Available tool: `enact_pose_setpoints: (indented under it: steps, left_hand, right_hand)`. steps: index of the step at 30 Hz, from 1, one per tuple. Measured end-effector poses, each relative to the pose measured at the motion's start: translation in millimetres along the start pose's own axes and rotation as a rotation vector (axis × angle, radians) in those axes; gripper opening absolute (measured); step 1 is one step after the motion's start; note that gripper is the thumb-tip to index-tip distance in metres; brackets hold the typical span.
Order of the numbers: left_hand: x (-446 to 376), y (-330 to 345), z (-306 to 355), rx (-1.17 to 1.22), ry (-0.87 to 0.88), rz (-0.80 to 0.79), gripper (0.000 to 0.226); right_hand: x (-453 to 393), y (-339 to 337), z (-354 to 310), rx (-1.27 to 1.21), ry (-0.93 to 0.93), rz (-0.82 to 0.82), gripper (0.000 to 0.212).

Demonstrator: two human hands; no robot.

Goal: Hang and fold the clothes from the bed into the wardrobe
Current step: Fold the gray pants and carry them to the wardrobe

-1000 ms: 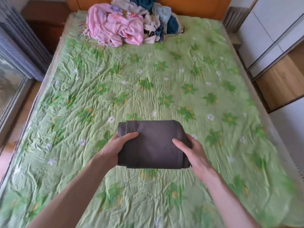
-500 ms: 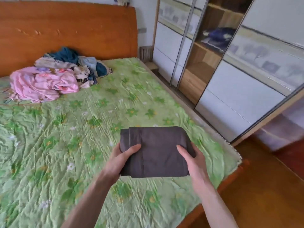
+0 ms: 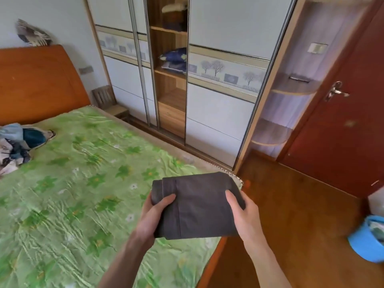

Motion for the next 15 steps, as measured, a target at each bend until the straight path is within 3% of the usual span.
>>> enact_pose_setpoints:
  steps: [3,9,15]
  left_hand:
    - [-16,66,-2,-0.02,0.015,-0.047,0.034]
    - [-48,199,-3,-0.044,0.061,-0.122,0.031]
    - [-75,305,-8,-0.046,0.066,-0.16,0.026]
  right_hand:
    - [-30,-54,-4,-0.021,0.02,0.053,0.025]
    - [-101,-159,-15,0.014,0.007,0.139,0.05]
    - [-169,-242,-27,0.004,0.012,0.171,0.041]
Point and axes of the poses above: each hand's wrist, its own x-axis away from the middle knuckle, its own y-axis out of the palm, z = x × y, the point moved 8 cm from there along -x, towards the middle knuckle, and after that the axes turned 6 degrees about y, right-handed, at the moved point
